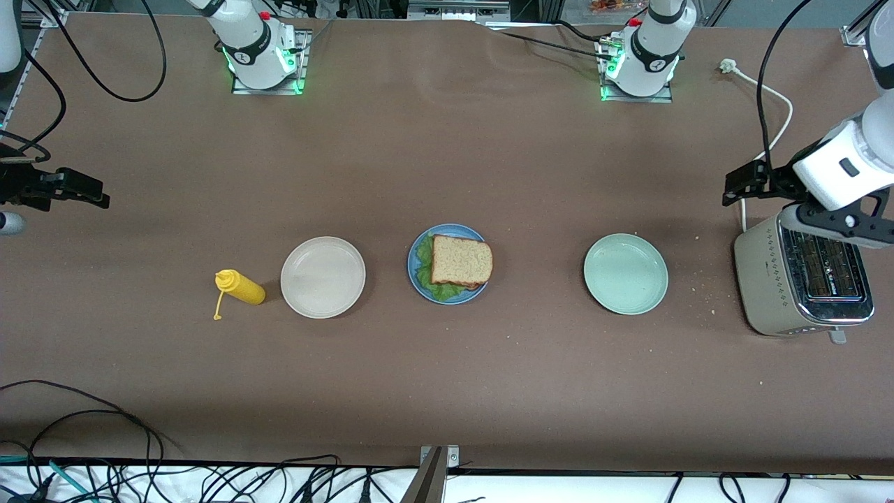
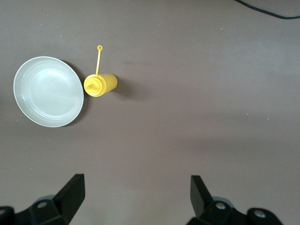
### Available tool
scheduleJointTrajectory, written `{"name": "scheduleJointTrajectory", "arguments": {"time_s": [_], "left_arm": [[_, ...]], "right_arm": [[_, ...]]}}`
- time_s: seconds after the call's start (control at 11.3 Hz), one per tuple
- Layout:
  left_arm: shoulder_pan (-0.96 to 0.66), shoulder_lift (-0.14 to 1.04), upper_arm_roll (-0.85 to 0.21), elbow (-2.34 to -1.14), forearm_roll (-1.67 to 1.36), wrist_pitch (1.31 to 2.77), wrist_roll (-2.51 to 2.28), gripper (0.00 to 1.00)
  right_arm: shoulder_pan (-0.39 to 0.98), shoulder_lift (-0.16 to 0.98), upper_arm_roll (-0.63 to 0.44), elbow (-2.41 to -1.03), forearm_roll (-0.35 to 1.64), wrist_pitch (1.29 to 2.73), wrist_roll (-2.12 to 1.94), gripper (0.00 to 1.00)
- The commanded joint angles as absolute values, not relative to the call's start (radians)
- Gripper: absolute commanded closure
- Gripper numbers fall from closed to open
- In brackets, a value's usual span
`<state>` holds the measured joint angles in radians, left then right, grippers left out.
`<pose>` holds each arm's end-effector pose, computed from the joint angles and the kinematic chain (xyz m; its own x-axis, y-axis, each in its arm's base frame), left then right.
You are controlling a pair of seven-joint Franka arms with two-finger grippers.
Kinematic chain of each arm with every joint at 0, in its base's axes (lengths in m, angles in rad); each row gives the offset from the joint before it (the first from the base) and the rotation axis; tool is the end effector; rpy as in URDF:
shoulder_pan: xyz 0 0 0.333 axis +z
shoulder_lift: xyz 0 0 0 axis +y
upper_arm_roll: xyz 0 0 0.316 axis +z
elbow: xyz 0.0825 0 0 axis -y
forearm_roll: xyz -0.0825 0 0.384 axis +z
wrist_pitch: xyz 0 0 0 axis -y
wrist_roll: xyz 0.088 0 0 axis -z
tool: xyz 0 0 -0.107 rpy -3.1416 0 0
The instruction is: Make sandwich in blue plate with both arms
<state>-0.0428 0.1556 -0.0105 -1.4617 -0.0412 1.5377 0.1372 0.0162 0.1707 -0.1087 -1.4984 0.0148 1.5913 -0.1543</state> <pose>0.5960 -0.0358 0.5834 0.9790 -0.1904 -0.0729 -0.1868 -0.9809 0.0532 0.6024 -0.0491 0.5618 0.9952 0.0619 -0.0764 0.0614 -0.9981 -0.0081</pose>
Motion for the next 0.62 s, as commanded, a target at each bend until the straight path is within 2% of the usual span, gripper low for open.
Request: {"name": "scheduleJointTrajectory", "arguments": {"time_s": [0.0, 0.09, 0.53], "left_arm": [[-0.051, 0.006, -0.006, -1.637, -0.017, 1.621, 0.130, 0.00], [-0.042, 0.003, -0.052, -1.638, 0.007, 1.621, 0.115, 0.00], [-0.008, 0.037, -0.055, -1.623, 0.003, 1.600, 0.084, 0.00]], "right_arm": [[0.011, 0.173, -0.104, -1.483, 0.025, 1.582, -0.166, 0.00], [0.011, 0.173, -0.104, -1.483, 0.025, 1.582, -0.166, 0.00], [0.009, 0.173, -0.104, -1.483, 0.025, 1.582, -0.166, 0.00]]}}
